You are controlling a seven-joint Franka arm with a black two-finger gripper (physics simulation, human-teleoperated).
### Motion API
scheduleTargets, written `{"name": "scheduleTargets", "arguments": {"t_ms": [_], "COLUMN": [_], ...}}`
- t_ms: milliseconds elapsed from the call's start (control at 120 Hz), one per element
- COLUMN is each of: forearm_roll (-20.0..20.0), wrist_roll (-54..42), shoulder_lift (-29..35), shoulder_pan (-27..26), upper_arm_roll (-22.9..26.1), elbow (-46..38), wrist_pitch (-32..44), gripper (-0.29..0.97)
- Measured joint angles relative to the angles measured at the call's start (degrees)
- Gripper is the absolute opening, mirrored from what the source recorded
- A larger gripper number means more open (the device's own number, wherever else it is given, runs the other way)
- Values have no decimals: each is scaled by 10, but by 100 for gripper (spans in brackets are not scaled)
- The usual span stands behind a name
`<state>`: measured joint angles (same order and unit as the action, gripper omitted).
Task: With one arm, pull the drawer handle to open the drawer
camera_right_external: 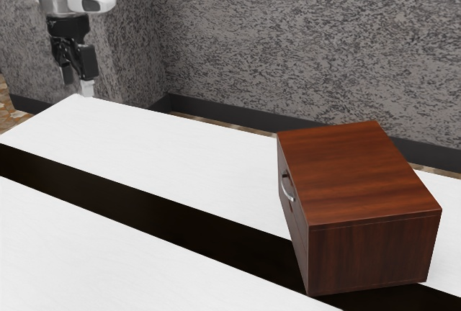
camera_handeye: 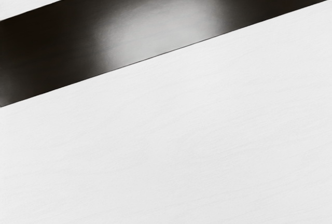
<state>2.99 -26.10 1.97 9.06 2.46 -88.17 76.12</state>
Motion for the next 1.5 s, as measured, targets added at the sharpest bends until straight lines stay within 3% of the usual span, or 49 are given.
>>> {"name": "scheduleTargets", "arguments": {"t_ms": [192,375,508,675,817,958,1225,1500], "forearm_roll": [-1,-2,1,-3,-63,-90,-123,-193], "wrist_roll": [-59,-121,-216,-387,-556,-697,-888,-1016], "shoulder_lift": [11,61,81,93,87,65,17,-20], "shoulder_pan": [-17,-30,-30,-47,-58,-81,-99,-132], "upper_arm_roll": [0,0,2,6,14,17,42,51], "elbow": [-8,-82,-176,-265,-311,-319,-317,-310], "wrist_pitch": [50,68,107,230,352,431,519,559], "gripper": [68,68,68,68,68,68,65,56]}}
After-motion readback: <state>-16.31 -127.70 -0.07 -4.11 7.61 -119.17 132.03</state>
